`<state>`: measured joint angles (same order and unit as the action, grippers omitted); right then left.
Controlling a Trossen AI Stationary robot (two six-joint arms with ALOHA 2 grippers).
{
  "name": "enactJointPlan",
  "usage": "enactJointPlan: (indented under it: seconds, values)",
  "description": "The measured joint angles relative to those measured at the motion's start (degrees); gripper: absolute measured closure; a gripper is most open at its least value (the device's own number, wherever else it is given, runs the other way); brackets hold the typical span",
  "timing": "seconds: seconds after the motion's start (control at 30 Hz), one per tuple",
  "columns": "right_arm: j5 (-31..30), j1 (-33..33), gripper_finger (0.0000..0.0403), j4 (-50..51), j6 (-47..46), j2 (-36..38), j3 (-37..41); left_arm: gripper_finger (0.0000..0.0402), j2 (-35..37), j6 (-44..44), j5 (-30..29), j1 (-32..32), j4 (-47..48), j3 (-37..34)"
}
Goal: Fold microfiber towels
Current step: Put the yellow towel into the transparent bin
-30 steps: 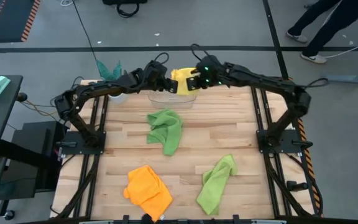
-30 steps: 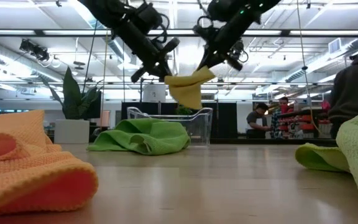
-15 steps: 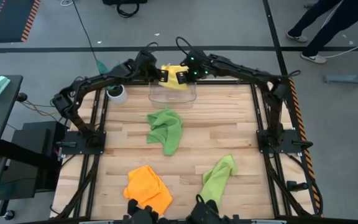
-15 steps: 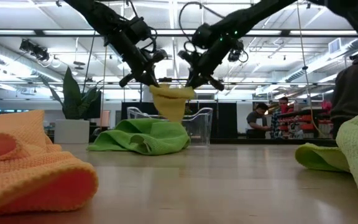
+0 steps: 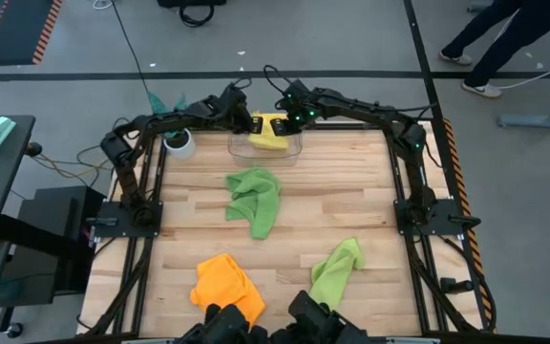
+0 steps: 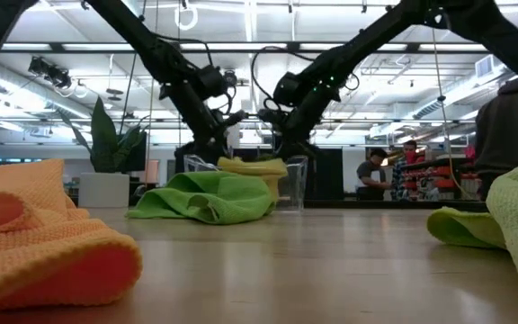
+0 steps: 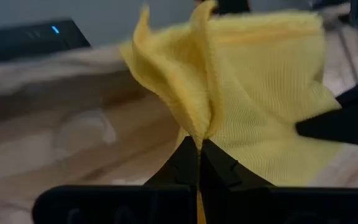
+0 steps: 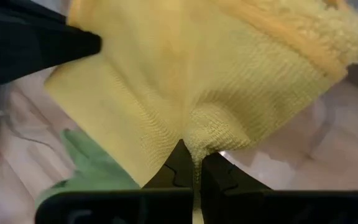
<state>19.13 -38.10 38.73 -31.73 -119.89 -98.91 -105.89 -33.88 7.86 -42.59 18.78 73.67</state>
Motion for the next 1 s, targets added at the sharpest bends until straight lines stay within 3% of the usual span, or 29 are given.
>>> enactJointPlan:
  seconds: [0.63, 1.0]
  values:
    - [2.39, 0.86, 0.0381, 4.74, -1.66, -1.25, 0.28, 0.0385, -1.55, 0.49, 2.83, 1.38, 5.29, 0.0]
    - [2.06, 0.58, 0.0296, 4.89, -1.73, -1.08, 0.33, 0.0281, -1.79, 3.06, 4.27, 0.15, 6.83, -0.02]
